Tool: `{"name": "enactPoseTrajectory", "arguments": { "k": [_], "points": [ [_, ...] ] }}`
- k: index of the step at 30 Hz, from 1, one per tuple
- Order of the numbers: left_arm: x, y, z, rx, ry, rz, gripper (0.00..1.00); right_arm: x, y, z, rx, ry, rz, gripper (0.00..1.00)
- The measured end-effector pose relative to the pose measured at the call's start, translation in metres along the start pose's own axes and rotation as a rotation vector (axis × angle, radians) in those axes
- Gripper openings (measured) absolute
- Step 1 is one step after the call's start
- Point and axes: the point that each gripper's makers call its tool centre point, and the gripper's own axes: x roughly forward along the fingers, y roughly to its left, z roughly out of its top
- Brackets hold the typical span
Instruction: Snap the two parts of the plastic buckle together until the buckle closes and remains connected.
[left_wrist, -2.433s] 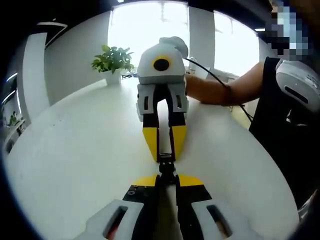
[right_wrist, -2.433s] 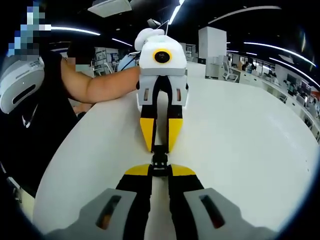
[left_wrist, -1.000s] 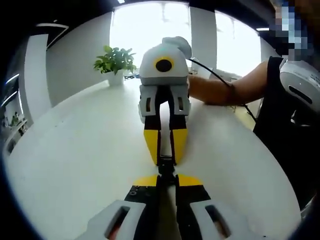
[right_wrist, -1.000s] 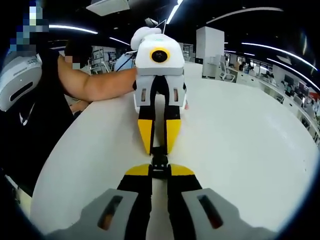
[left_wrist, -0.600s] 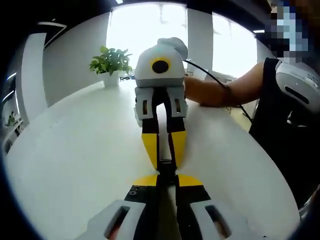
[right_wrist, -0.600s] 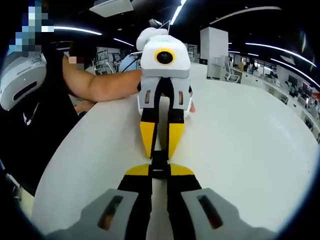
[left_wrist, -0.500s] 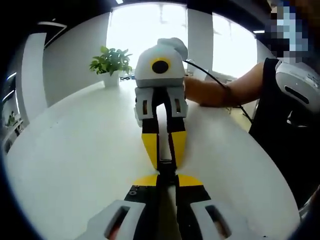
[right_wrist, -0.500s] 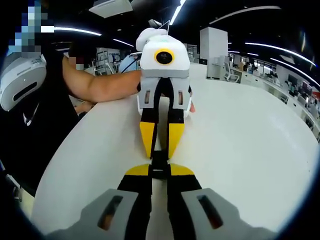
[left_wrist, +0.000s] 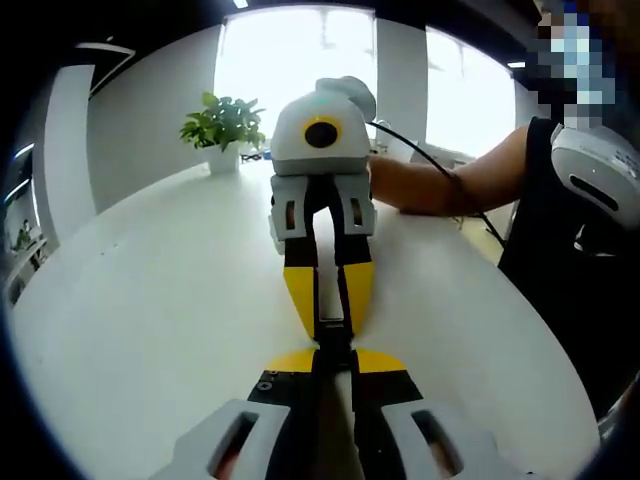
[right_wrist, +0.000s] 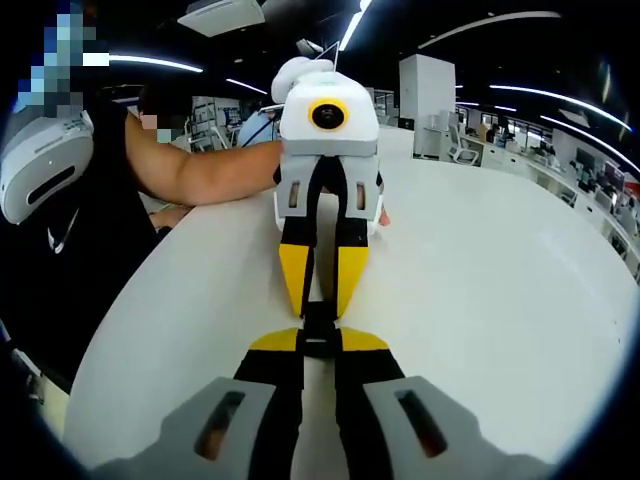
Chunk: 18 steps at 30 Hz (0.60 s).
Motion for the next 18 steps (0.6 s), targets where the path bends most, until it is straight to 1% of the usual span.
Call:
{"name": "enactPoseTrajectory", "arguments": {
  "k": [10, 18],
  "points": [
    [-0.0014, -0.0014, 0.0006, -0.002, -0.01, -0.001, 0.09, -0.0007, 0.0003, -0.0002, 0.007, -0.006, 0.004, 0.08],
    [-0.0033, -0.0021, 0.0002, 0.03, -0.015, 0.002, 0.11, -0.0005, 0.001, 0.0004, 0.004, -0.009, 0.003, 0.08]
  ]
}}
